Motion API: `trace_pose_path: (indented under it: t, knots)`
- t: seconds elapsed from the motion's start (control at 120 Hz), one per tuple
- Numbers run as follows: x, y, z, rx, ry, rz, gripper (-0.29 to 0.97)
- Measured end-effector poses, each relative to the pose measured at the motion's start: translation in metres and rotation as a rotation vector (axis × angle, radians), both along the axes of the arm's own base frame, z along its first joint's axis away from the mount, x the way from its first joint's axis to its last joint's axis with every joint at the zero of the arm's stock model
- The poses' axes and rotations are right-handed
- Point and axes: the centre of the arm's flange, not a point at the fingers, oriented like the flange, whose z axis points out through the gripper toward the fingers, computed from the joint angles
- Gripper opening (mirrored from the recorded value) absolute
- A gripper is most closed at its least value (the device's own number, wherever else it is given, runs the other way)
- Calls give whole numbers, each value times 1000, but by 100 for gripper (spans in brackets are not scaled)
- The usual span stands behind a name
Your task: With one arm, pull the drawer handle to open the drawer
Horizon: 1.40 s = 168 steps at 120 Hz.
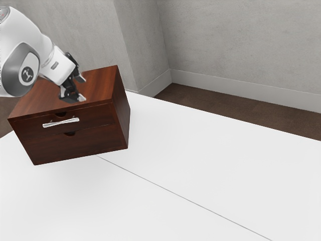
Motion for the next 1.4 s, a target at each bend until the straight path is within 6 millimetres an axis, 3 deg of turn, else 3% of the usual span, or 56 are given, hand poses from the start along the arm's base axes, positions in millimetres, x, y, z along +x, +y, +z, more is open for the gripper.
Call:
trace_pose_path:
  t: [0.067,0.258,0.467,0.533,0.592,0.75,0.95,1.4]
  knots:
    - [-2,5,-8,1,11,-2,38]
    - [-15,45,-30,-10,42,53,35]
    - [-14,70,-54,-35,72,95,34]
    - [-25,67,-36,-27,46,101,34]
    - [-34,60,-32,-28,45,97,33]
    - [-54,48,-46,-38,82,93,32]
    - [-76,69,-63,-24,127,130,29]
    - [-65,80,-85,-24,159,135,26]
